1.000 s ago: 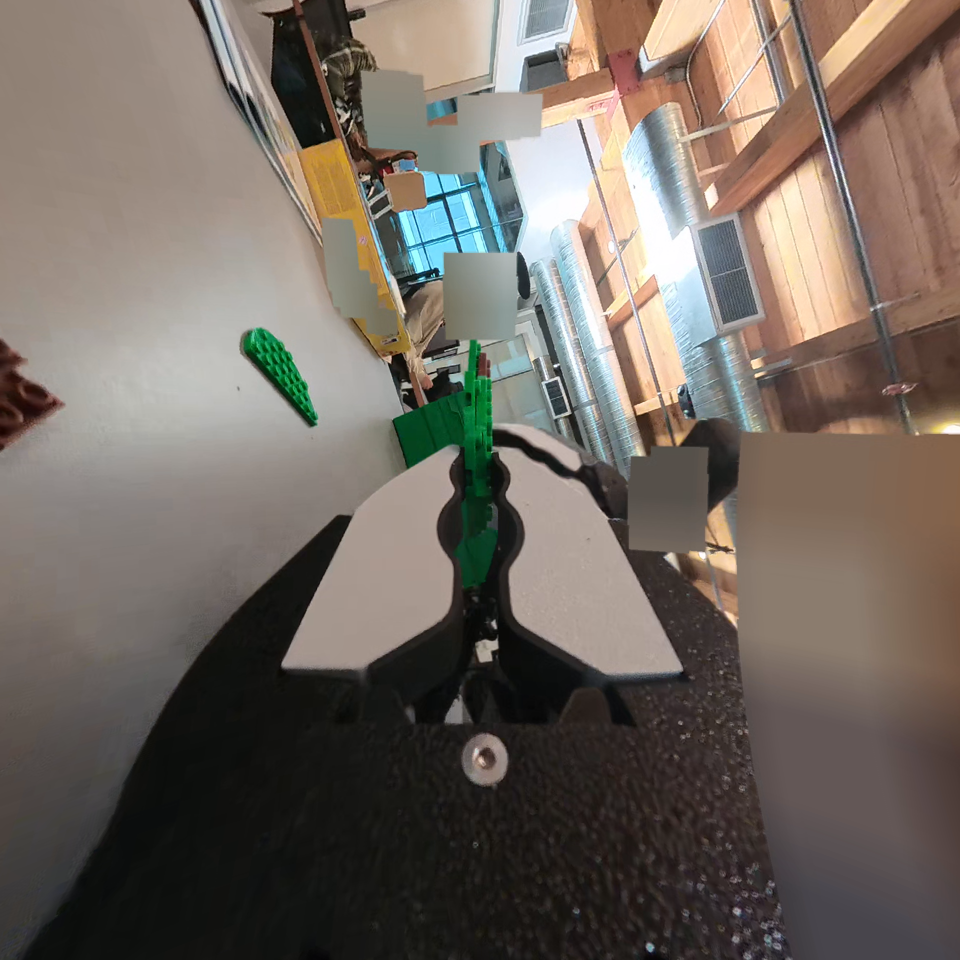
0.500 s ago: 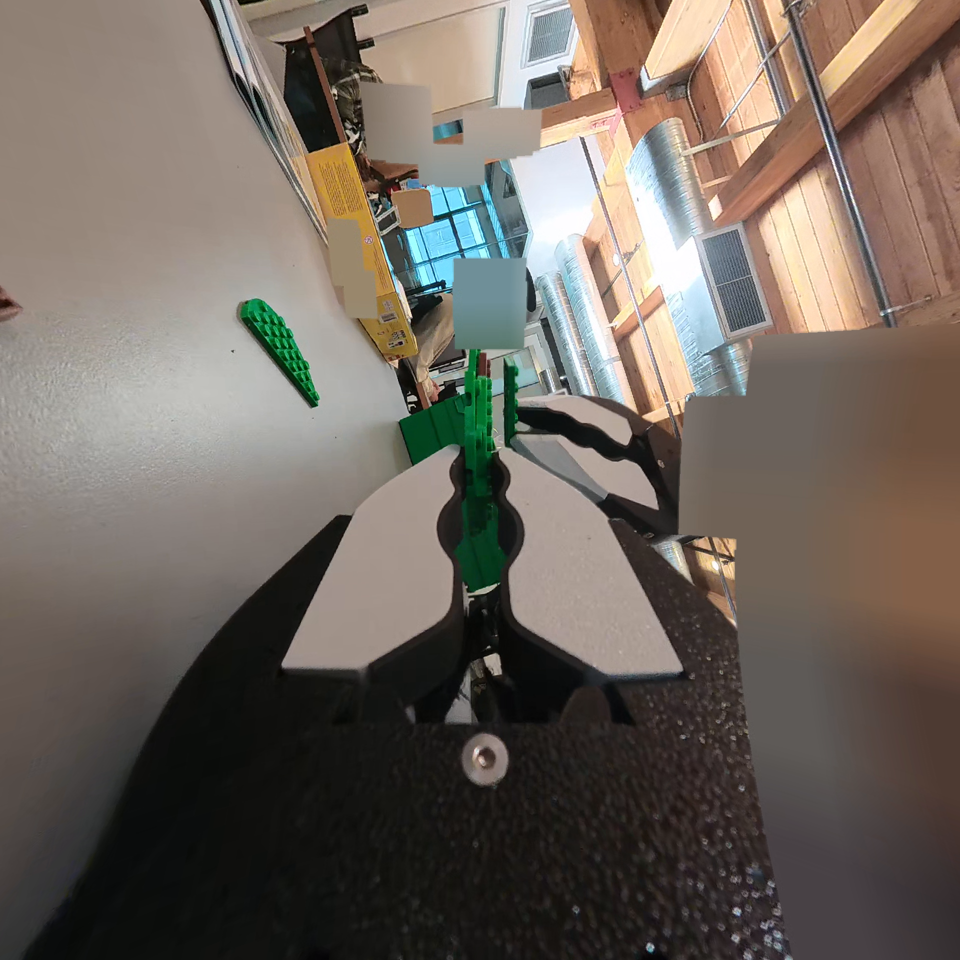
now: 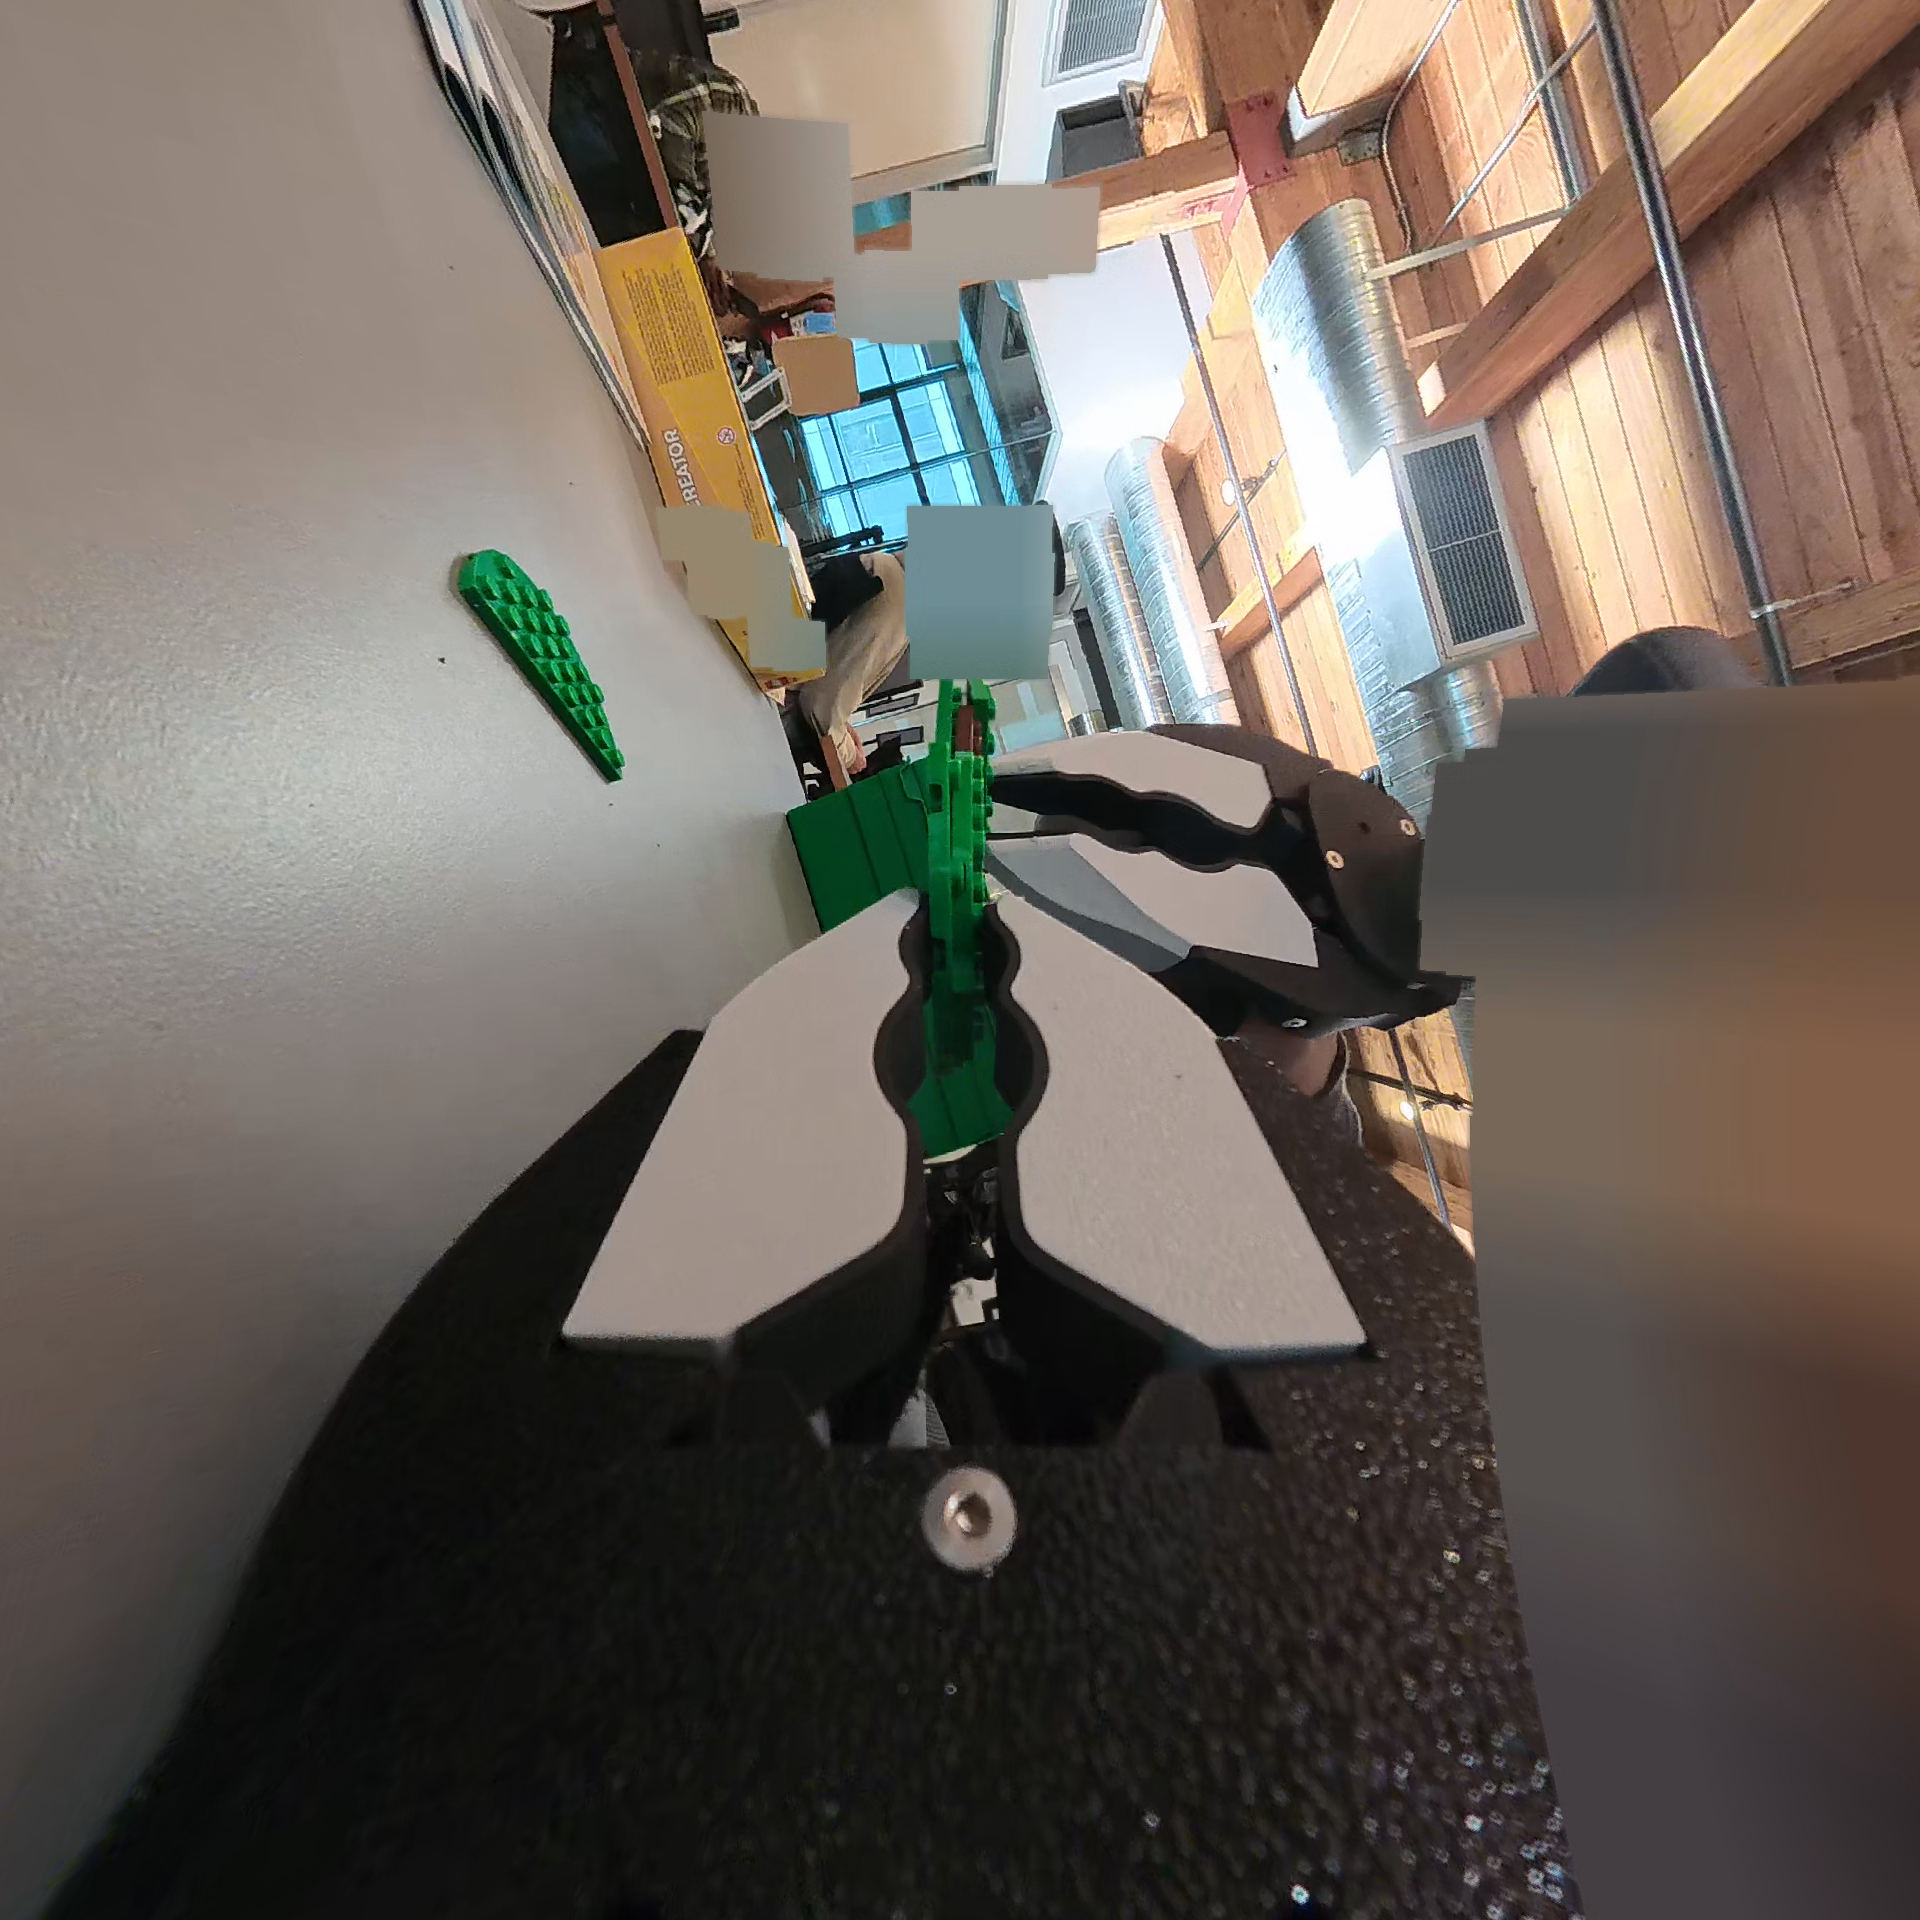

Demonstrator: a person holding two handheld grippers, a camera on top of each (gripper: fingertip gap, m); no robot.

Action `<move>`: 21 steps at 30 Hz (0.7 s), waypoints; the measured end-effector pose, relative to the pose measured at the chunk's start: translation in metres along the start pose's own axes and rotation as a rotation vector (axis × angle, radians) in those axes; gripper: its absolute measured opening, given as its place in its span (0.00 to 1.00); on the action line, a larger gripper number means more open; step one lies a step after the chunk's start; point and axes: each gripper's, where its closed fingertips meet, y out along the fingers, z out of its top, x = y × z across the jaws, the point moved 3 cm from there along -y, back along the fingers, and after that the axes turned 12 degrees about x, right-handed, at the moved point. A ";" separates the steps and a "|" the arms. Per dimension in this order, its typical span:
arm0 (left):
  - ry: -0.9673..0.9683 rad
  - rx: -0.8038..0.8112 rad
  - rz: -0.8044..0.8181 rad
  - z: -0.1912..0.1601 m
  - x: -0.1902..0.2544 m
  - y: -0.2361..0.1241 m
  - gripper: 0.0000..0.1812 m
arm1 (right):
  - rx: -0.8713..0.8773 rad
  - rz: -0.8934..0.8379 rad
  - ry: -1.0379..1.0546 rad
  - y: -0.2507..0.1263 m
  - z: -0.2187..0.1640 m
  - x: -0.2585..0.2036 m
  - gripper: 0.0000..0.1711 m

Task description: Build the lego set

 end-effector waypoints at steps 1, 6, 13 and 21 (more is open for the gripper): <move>-0.004 -0.001 -0.001 0.000 0.000 0.000 0.04 | -0.005 0.003 -0.006 0.000 0.000 0.000 0.10; -0.009 -0.008 0.001 -0.002 0.000 0.000 0.04 | -0.045 0.008 -0.027 -0.002 -0.002 0.000 0.10; -0.025 -0.012 0.000 -0.002 0.000 0.000 0.04 | -0.058 0.009 -0.034 -0.001 -0.001 0.001 0.10; -0.052 -0.009 0.007 -0.002 -0.001 0.000 0.04 | -0.054 0.004 -0.029 -0.001 -0.001 0.003 0.13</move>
